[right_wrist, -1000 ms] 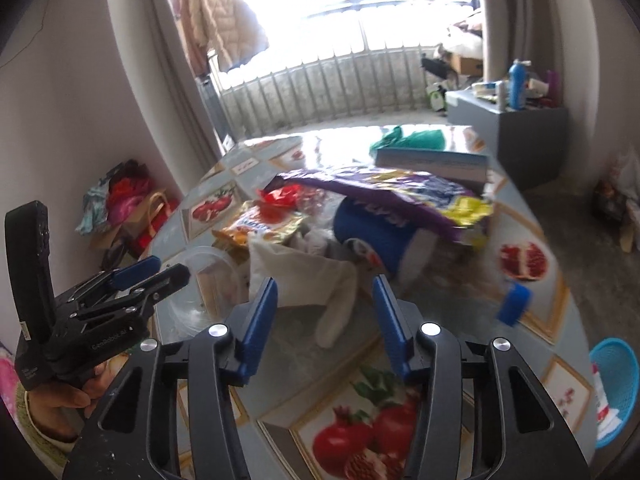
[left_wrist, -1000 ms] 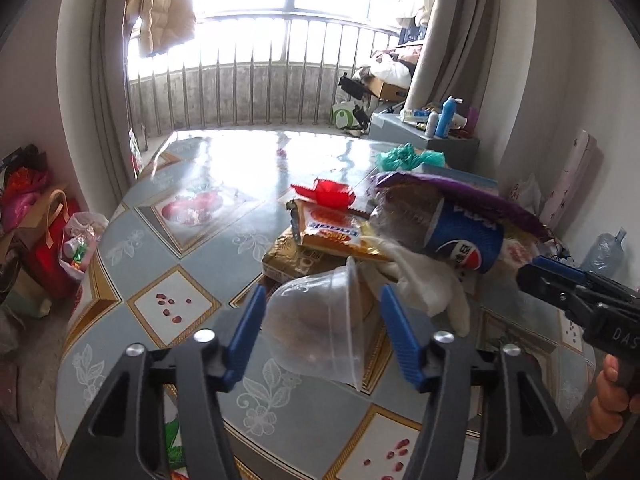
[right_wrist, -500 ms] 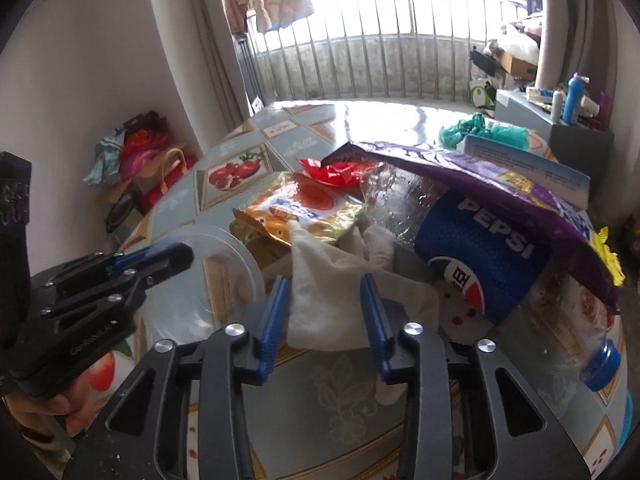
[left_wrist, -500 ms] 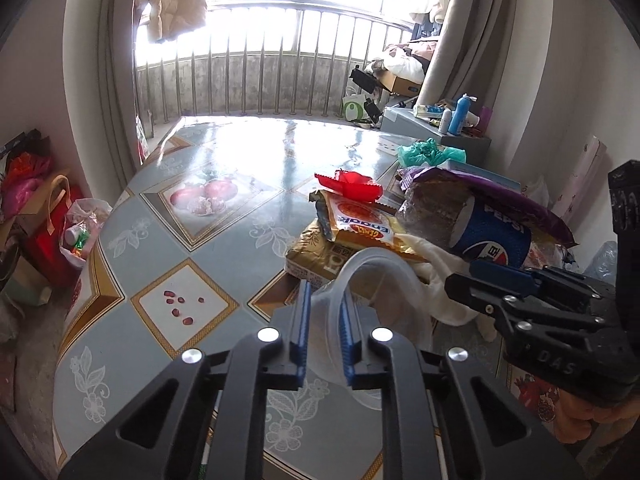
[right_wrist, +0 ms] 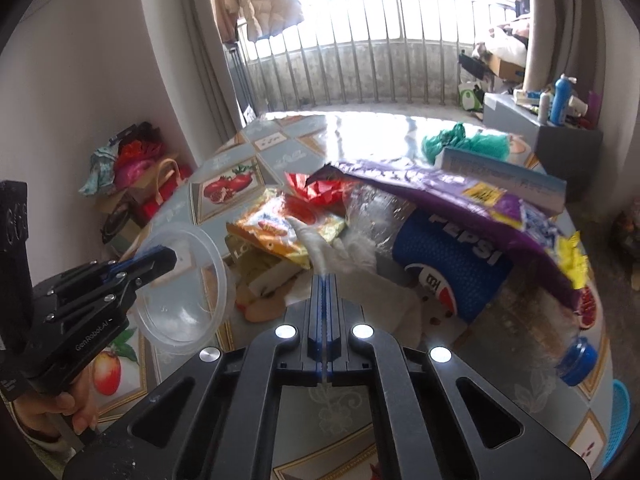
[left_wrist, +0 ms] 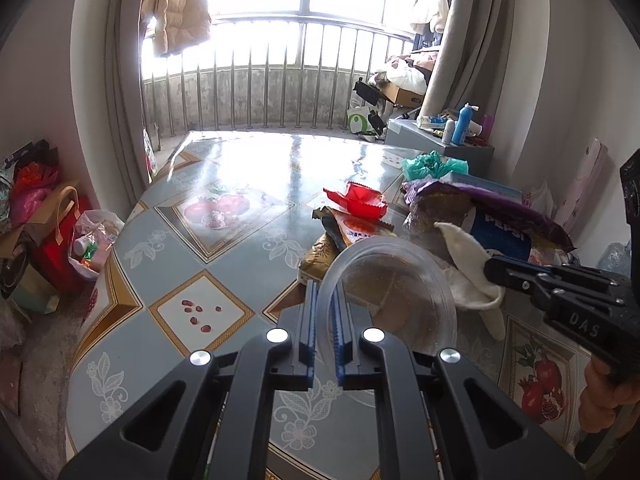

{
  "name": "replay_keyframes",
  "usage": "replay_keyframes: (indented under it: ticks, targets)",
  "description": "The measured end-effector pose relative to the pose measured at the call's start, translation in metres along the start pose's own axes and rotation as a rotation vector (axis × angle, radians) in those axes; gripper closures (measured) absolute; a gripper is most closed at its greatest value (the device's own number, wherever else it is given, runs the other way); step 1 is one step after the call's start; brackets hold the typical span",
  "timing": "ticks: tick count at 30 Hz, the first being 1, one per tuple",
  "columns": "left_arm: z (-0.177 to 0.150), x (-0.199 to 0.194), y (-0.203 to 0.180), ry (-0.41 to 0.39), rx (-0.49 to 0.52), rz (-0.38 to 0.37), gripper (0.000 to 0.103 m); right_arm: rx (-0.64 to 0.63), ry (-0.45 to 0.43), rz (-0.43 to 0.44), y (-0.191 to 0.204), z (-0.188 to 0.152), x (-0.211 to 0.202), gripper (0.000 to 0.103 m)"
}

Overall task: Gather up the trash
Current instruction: 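Grasp the clear plastic bowl with the left tool while the right tool holds the tissue, then carry the bowl and tissue to the wastebasket and open both tools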

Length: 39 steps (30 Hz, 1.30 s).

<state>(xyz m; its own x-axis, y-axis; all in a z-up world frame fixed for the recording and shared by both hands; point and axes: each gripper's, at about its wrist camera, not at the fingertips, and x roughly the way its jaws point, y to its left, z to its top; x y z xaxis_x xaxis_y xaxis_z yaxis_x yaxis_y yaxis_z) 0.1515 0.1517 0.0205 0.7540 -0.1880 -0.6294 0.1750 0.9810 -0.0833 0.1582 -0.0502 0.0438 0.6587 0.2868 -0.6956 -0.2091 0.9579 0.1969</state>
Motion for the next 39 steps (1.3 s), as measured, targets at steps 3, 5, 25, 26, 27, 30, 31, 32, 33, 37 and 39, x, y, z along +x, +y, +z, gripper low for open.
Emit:
replay_keyframes:
  ticks: [3,5,25,26,27,30,31,32,33,37,39]
  targets:
    - [0.003,-0.006,0.0,-0.012,-0.005,-0.003,0.096,0.019,-0.025,0.001,-0.005,0.003,-0.014,0.103]
    - [0.003,-0.011,0.0,-0.022,-0.007,-0.008,0.096,0.029,-0.04,0.003,-0.007,0.004,-0.021,0.103]
    - [0.019,-0.065,-0.028,-0.098,0.045,-0.081,0.096,0.084,-0.199,0.018,-0.019,-0.001,-0.103,0.103]
    - [0.02,-0.068,-0.031,-0.1,0.049,-0.086,0.096,0.089,-0.206,0.018,-0.02,-0.002,-0.106,0.103]
    - [0.022,-0.071,-0.035,-0.105,0.057,-0.093,0.096,0.093,-0.212,0.017,-0.022,-0.003,-0.109,0.103]
    - [0.025,-0.078,-0.045,-0.113,0.081,-0.113,0.096,0.116,-0.238,0.016,-0.028,-0.007,-0.122,0.103]
    - [0.027,-0.08,-0.051,-0.113,0.092,-0.126,0.096,0.127,-0.251,0.012,-0.033,-0.009,-0.127,0.103]
    - [0.029,-0.081,-0.056,-0.113,0.101,-0.137,0.096,0.137,-0.262,0.009,-0.036,-0.01,-0.132,0.103]
    - [0.03,-0.082,-0.063,-0.114,0.113,-0.151,0.096,0.144,-0.27,0.007,-0.039,-0.012,-0.136,0.103]
    - [0.037,-0.086,-0.095,-0.119,0.178,-0.203,0.096,0.191,-0.316,-0.017,-0.058,-0.022,-0.161,0.103]
    - [0.041,-0.088,-0.115,-0.121,0.212,-0.245,0.096,0.218,-0.335,-0.03,-0.071,-0.028,-0.173,0.103]
